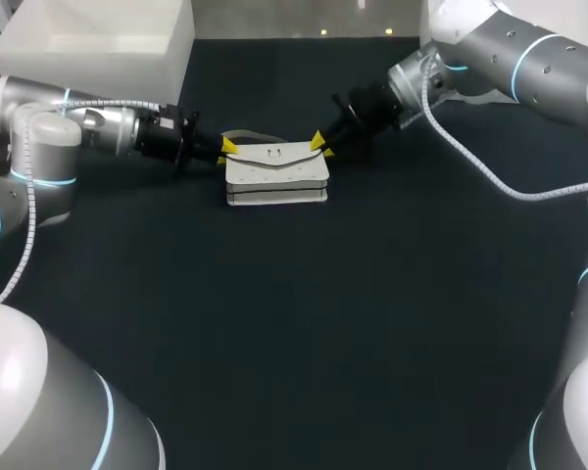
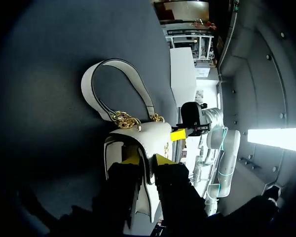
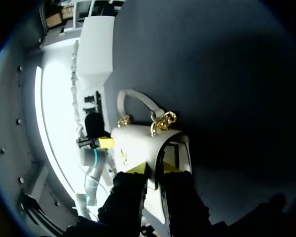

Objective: Pick up the bag, open it, inspect its contents, close it, and place it on the opposite side

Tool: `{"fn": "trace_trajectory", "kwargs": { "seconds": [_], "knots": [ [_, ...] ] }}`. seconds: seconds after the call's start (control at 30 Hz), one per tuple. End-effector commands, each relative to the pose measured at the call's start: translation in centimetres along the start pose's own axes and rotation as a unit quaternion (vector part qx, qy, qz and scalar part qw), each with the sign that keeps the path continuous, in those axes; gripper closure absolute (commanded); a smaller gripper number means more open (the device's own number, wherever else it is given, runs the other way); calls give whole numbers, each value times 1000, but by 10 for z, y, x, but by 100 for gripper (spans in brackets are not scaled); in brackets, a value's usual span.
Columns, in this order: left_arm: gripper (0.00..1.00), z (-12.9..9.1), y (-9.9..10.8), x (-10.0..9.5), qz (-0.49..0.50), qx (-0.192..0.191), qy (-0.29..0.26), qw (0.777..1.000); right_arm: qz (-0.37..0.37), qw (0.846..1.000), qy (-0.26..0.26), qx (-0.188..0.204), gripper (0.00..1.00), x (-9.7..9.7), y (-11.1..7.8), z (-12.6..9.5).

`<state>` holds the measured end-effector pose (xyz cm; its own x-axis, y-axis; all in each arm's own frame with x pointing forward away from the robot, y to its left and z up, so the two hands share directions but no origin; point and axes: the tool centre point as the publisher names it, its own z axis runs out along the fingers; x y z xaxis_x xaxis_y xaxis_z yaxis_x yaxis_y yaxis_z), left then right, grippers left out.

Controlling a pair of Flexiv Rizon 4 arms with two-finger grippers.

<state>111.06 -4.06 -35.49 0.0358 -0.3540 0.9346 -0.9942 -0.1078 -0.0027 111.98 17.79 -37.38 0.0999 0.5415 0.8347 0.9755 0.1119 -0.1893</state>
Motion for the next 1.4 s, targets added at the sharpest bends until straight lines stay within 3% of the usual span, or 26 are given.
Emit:
{"fn": "trace_trajectory", "kwargs": {
  "seconds": [0.03, 0.1, 0.13, 0.17, 0.2, 0.23, 0.27, 0.33, 0.43, 0.5, 0.53, 0.57, 0.63, 0.67, 0.97, 1.0, 1.1, 1.27, 1.33, 1.4],
  "knots": [
    [100, 2, 4, 1, -1, 5, -1, 1000, 3, 999, -1, 54, 100, -2, 5, 2],
    [100, 2, 4, 1, -2, 5, -1, 1000, 5, 999, -1, 53, 100, -2, 4, 2],
    [89, 2, 4, 1, -2, 5, -2, 1000, 6, 999, -1, 51, 100, -2, 4, 1],
    [64, 2, 4, 2, -1, 4, -2, 1000, 7, 999, -1, 49, 100, -2, 3, 0],
    [46, 1, 5, 3, 0, 4, -3, 1000, 8, 999, -2, 46, 100, -2, 2, 0],
    [35, 1, 5, 3, 2, 4, -3, 1000, 9, 999, -1, 45, 83, -2, 2, -1],
    [33, 1, 5, 4, 3, 4, -4, 1000, 9, 999, -1, 43, 64, -2, 1, -1],
    [43, 1, 5, 4, 4, 5, -4, 1000, 11, 999, 0, 39, 52, -2, 1, -2],
    [62, 3, 4, 0, -1, 5, -4, 1000, 14, 999, 3, 35, 49, -1, 1, -2],
    [67, 5, 3, -3, -6, 5, -6, 1000, 16, 999, 4, 34, 41, -2, 0, -1],
    [79, 5, 3, -4, -7, 6, -7, 1000, 17, 999, 4, 34, 44, -2, 0, -1],
    [100, 5, 2, -5, -9, 7, -7, 1000, 17, 999, 4, 34, 50, -2, 0, -1],
    [100, 5, 1, -7, -11, 8, -8, 1000, 17, 999, 5, 35, 78, -3, 0, 0],
    [100, 4, 1, -7, -11, 9, -8, 1000, 17, 999, 7, 36, 100, -3, -1, 1],
    [100, 4, 0, -7, -12, 7, -6, 1000, 13, 999, 10, 36, 100, 0, -6, 2],
    [90, 3, 1, -6, -10, 7, -6, 1000, 12, 999, 10, 36, 100, 0, -7, 1],
    [1, 1, 3, -2, -4, 8, -7, 1000, 10, 999, 10, 33, 100, 3, -9, -2],
    [0, -3, 7, 4, 4, 10, -5, 1000, 5, 1000, 2, 25, 23, 7, -14, -9],
    [0, -5, 9, 6, 8, 11, -5, 1000, 3, 1000, 1, 23, 9, 9, -16, -12],
    [0, -7, 12, 9, 14, 12, -5, 1000, 1, 1000, 0, 20, 5, 10, -18, -14]
  ]
}}
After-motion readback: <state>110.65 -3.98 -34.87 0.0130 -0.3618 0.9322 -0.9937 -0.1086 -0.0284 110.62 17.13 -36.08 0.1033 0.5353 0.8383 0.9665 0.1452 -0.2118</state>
